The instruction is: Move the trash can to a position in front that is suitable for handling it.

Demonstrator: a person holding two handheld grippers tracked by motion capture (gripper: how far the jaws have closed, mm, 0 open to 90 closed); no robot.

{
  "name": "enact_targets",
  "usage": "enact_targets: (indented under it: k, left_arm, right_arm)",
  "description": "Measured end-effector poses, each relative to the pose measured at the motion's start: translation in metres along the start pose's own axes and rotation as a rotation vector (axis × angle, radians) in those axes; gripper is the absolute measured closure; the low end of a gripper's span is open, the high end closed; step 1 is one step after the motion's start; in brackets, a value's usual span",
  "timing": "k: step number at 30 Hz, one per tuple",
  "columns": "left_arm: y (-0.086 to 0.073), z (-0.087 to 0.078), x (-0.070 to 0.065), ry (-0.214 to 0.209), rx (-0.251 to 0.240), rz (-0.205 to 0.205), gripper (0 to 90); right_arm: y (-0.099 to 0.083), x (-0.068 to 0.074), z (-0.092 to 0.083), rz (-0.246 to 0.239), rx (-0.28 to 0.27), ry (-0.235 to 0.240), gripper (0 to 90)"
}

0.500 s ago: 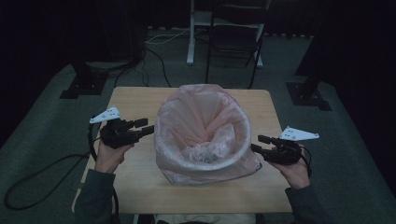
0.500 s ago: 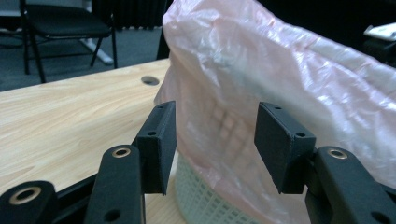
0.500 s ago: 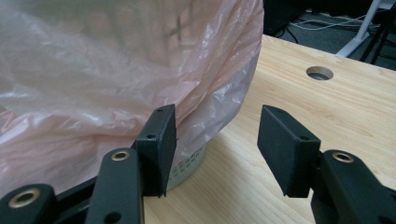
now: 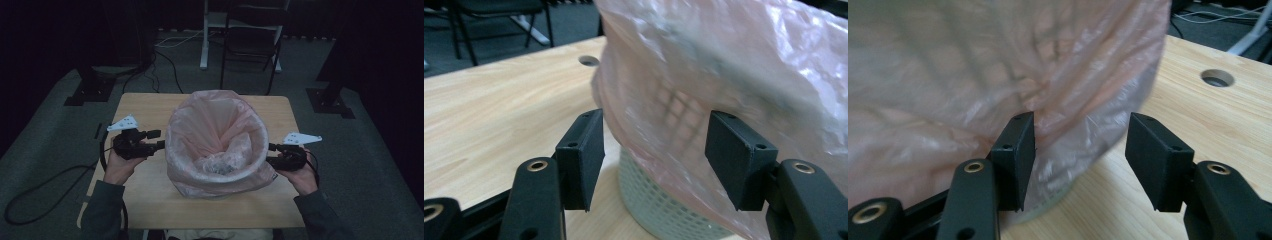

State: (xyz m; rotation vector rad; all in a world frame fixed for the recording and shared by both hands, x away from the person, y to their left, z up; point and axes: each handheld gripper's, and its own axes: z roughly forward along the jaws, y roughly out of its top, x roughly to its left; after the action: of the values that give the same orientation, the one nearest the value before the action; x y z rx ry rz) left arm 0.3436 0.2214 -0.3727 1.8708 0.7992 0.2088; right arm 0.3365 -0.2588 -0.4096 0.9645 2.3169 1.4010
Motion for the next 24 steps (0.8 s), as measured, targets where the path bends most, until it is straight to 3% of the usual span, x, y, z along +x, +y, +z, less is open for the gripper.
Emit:
enact_targets:
  k: [6,11,16,24]
  left_arm:
    - [-0.001,-0.003,0.004,-0.016,0.013,0.008,43.1]
    - [-0.006,-0.017,0.016,-0.022,0.005,0.004,46.1]
    - [-0.011,-0.043,0.027,0.038,0.004,0.007,47.1]
    - [-0.022,-0.074,0.043,0.063,-0.035,-0.034,48.2]
  right_arm:
    - [0.005,0.001,0.012,-0.014,-0.009,0.022,47.4]
    - [0.018,0.009,0.030,-0.050,0.010,0.036,47.9]
    - [0.033,0.022,0.052,-0.100,0.031,0.031,47.8]
    - [0.053,0.036,0.085,-0.112,0.061,0.076,47.8]
